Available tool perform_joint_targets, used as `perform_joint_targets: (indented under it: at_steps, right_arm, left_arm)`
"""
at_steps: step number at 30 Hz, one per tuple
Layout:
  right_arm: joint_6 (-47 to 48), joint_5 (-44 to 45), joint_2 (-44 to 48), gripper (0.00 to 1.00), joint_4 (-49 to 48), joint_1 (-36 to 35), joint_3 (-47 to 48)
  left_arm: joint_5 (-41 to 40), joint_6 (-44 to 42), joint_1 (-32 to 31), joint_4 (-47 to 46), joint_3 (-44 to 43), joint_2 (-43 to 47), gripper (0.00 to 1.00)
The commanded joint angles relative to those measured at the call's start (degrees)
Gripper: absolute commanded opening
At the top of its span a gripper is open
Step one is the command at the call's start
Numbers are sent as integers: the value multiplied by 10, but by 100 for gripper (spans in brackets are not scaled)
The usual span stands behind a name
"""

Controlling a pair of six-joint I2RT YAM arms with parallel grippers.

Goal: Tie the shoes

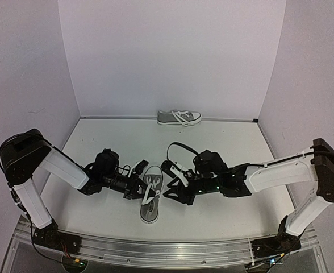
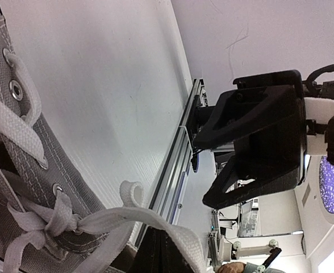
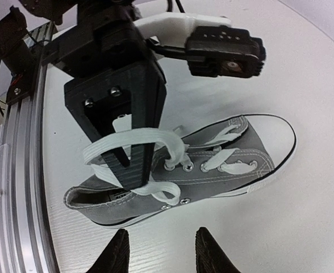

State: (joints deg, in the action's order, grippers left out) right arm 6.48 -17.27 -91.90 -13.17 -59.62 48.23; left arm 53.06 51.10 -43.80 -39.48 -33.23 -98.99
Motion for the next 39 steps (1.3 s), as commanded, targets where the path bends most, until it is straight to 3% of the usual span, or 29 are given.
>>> perform_joint_targets:
  at_steps: [1, 27, 31, 35, 39]
  right_arm:
    - [75, 46, -8, 40, -53, -18, 0]
    - [126, 62, -109, 40, -65, -37, 58]
    - [130, 61, -120, 31, -65, -37, 62]
    - [126, 67, -119, 10, -62, -37, 61]
    - [114, 77, -112, 0, -60, -37, 57]
  left_arm:
    - [32, 5, 2, -38, -12, -4, 0]
    - [42, 6, 2, -33, -16, 3, 0]
    - [41, 6, 2, -30, -17, 3, 0]
    - [31, 2, 3, -6, -22, 5, 0]
    - [6, -21, 6, 50, -28, 23, 9]
